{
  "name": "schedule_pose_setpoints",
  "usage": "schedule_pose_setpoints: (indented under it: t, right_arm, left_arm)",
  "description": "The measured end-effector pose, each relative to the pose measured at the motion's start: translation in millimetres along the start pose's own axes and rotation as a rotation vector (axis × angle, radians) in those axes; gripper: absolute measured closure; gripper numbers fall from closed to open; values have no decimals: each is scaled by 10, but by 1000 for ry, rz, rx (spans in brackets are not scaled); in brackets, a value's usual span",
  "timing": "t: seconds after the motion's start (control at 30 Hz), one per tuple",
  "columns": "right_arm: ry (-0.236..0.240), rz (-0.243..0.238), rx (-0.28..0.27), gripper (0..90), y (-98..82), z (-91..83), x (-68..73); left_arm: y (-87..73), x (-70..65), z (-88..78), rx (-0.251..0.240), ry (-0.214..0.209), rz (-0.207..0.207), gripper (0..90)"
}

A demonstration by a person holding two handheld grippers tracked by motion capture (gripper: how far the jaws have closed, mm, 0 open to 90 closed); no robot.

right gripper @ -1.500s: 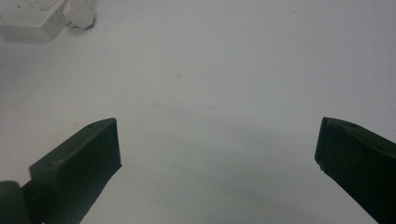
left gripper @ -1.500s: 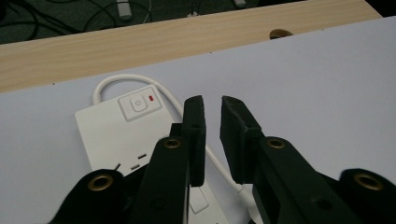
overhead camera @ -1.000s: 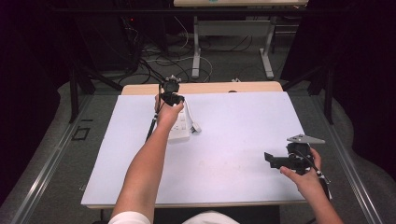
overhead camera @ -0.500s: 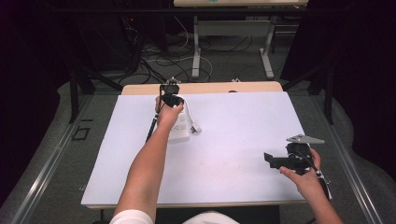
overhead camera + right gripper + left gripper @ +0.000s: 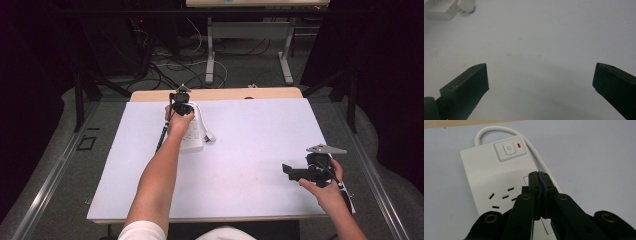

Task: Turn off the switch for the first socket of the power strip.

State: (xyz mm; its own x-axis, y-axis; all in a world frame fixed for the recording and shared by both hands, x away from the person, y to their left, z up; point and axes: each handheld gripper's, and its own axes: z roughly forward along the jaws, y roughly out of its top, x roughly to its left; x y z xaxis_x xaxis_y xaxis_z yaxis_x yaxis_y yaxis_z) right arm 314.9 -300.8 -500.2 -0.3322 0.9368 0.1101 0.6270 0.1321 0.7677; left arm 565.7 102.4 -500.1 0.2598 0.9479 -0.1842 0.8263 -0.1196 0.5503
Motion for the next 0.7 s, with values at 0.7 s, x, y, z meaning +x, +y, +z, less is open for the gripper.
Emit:
schedule_pose_setpoints:
  t: [0.7]
  right_arm:
    - [1,-1,-4,0,0,-3,-11]
  left_arm:
    - [-102,17,166,34,-28,-30,900]
